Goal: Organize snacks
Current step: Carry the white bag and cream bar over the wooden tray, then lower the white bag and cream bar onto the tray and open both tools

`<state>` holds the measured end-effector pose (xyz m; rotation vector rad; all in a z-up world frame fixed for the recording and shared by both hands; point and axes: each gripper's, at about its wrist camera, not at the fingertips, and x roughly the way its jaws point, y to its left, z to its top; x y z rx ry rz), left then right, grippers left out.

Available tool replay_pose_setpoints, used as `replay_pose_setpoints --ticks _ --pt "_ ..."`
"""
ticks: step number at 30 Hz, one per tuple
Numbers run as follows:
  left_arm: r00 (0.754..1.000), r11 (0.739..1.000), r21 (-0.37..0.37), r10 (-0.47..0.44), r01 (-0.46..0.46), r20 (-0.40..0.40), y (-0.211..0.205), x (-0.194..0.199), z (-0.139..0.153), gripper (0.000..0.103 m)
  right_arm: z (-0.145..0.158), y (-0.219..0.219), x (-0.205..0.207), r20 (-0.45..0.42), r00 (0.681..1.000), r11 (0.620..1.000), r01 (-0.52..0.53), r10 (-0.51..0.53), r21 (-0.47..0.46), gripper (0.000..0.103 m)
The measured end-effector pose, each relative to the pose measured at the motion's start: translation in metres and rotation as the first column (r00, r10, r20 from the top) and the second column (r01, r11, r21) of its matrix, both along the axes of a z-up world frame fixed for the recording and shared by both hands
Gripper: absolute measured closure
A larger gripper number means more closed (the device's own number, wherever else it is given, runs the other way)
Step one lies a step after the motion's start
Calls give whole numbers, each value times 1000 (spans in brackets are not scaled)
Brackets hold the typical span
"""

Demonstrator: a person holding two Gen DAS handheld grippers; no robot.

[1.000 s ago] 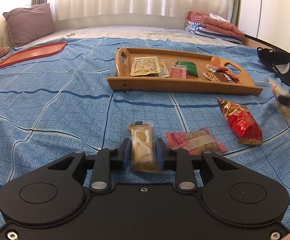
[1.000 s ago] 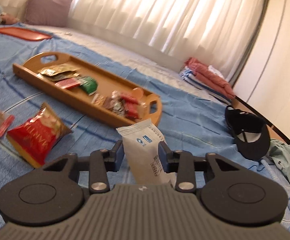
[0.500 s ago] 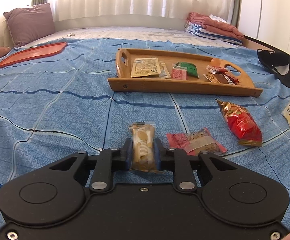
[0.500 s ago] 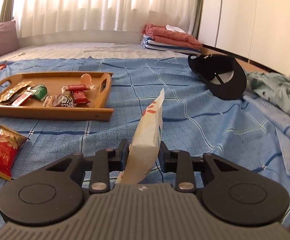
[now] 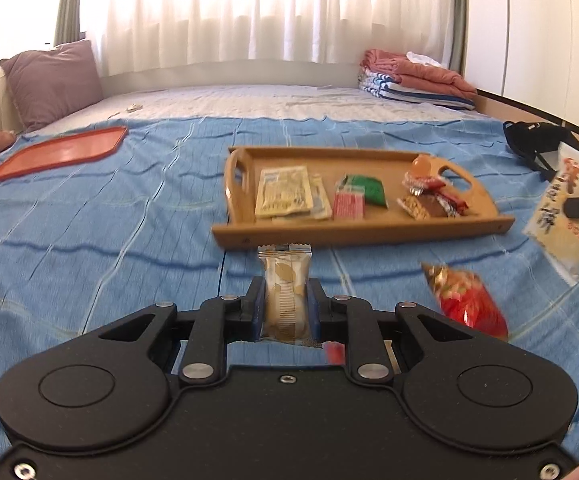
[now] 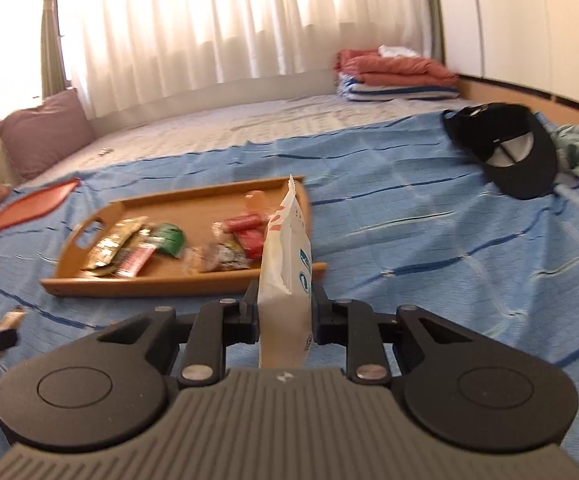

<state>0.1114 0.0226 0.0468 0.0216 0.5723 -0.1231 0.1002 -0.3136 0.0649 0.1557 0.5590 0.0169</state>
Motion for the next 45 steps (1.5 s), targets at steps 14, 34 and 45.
replay_pose_setpoints --ticks 14,34,45 --pt "998 997 -59 -56 56 18 -16 152 57 83 46 52 137 -5 995 990 -95 96 108 76" --pt "989 996 -83 -22 10 -143 -55 303 -36 83 -28 80 271 -136 983 985 -102 121 136 76" --pt "989 998 -49 -45 38 -143 -55 303 -47 82 -46 56 276 -184 978 970 -57 102 236 73"
